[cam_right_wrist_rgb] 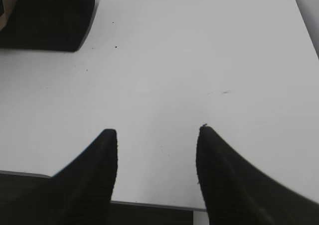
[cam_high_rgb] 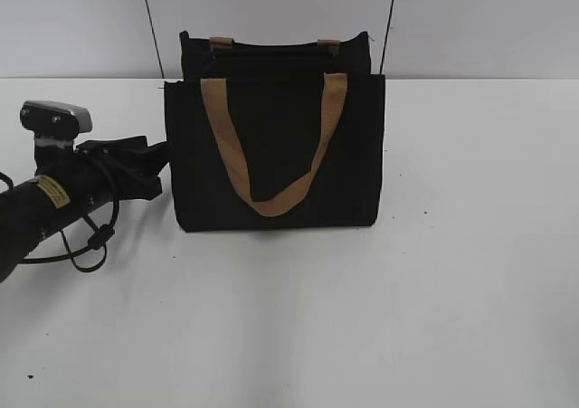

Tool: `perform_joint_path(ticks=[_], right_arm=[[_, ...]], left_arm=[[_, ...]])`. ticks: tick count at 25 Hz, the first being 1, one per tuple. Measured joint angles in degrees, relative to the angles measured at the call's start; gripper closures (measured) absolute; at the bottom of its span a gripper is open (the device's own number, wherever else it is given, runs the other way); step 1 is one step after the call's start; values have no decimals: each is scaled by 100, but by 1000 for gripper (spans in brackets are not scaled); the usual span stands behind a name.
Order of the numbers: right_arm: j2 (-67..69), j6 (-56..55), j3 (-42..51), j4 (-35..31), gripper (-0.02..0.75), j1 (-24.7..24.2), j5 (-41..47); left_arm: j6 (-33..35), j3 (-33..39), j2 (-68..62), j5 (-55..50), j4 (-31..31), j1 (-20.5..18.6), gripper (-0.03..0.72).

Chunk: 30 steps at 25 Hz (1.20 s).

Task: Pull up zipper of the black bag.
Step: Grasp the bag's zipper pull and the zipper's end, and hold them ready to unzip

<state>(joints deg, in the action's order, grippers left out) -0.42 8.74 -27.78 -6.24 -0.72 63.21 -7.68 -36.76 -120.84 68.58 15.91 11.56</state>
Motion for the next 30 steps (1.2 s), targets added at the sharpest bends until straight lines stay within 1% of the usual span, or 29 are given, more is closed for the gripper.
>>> perform_joint_path(ticks=[5,9,11,16,25,28,30], right_arm=[[0,0,0,0,345,0,0],[0,0,0,0,345,0,0],[0,0,0,0,345,0,0],[0,0,0,0,345,0,0],[0,0,0,0,345,0,0],[0,0,0,0,345,0,0],[0,0,0,0,345,0,0]], left_arm=[[0,-381,-25,-83,774,5,328],[0,-565,-25,-215,1240,5,328],[0,-583,-25,-306,1380,11,328],[0,-672,-112,-332,1487,29,328],[0,-1216,-508,-344,1508,29,335],[-10,-1295,-559,-402,1514,29,372],[-24,-1302,-559,-432,1514,29,426]])
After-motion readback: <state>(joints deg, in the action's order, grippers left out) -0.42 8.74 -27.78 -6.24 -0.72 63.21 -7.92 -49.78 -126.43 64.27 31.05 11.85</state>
